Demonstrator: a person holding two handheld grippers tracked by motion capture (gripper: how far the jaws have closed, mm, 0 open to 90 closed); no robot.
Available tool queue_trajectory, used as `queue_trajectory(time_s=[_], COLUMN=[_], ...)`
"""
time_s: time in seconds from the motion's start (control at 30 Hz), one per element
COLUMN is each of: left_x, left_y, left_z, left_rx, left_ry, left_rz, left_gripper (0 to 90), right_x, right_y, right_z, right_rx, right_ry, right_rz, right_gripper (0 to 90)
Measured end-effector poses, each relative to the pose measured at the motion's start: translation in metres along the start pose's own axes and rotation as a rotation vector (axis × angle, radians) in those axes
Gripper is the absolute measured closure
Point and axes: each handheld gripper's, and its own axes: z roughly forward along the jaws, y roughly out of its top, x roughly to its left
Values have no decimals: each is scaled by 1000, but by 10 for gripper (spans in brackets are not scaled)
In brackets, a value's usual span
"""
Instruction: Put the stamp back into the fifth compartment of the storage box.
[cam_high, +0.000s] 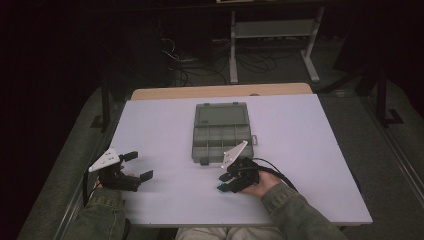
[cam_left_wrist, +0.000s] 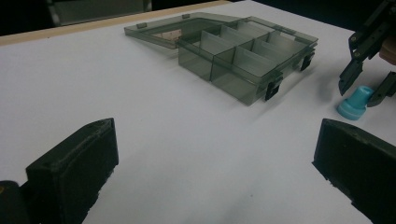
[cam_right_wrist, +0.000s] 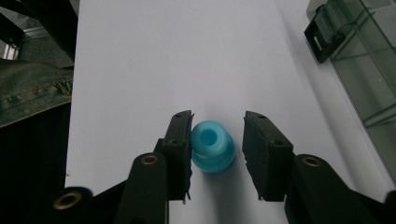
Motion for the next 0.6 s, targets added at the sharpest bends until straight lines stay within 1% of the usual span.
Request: queue_trajectory(time_s=[0.17,0.43,0.6], left_x=[0,0,0], left_y=[0,0,0], left_z=[0,0,0], left_rx=[0,0,0], left_ry=[0,0,-1], left_rz=[1,-1,-1], left_gripper=[0,0,0], right_x=[1,1,2], right_y=[0,1,3], right_z=[0,-1,-5], right_rx=[-3,-5,-20], right_ry=[-6,-12,-28], right_rz=[-6,-4,-9], right_gripper=[703,707,707])
